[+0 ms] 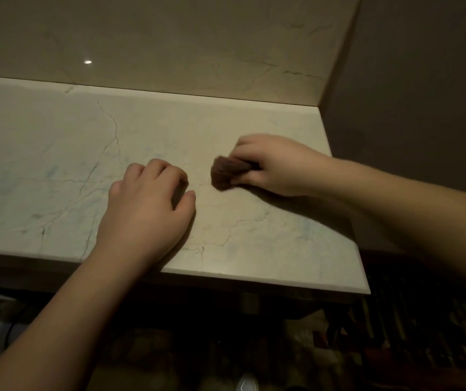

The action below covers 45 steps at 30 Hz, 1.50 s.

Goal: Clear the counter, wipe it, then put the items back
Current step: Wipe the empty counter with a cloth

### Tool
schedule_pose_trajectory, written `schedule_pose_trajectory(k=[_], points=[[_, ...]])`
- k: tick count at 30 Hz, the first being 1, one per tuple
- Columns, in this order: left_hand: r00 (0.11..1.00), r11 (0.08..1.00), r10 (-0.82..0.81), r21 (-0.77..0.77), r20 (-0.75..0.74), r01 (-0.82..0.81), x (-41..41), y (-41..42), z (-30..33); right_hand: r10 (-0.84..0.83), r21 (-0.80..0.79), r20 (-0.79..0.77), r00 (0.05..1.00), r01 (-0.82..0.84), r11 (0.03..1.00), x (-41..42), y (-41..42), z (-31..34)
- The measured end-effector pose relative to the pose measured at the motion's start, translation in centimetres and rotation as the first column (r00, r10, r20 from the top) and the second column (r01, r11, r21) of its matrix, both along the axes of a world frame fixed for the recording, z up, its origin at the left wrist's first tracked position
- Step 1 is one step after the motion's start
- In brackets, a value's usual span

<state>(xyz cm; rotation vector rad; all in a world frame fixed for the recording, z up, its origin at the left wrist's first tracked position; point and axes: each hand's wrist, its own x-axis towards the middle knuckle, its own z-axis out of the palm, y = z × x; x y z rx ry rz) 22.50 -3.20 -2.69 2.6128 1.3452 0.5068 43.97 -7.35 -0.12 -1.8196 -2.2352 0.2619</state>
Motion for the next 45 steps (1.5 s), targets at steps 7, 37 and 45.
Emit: schedule_pose_trajectory(k=[7,37,45], points=[[1.0,1.0,0.001,-0.01,-0.005,-0.001,0.0,0.1,0.1,0.057,-0.047,-0.041,0.998,-0.059,0.997,-2.3,-1.6,0.1],[0.999,0.999,-0.031,0.016,-0.008,0.031,-0.3,0.4,0.0,0.213,-0.07,-0.1,0.972,-0.22,0.973,-5.8,-7.3,-0.2],[0.999,0.999,-0.04,0.028,-0.019,0.04,-0.2,0.3,0.0,0.059,-0.083,-0.12,0.991,-0.069,0.994,-1.3,-13.1,-0.3]])
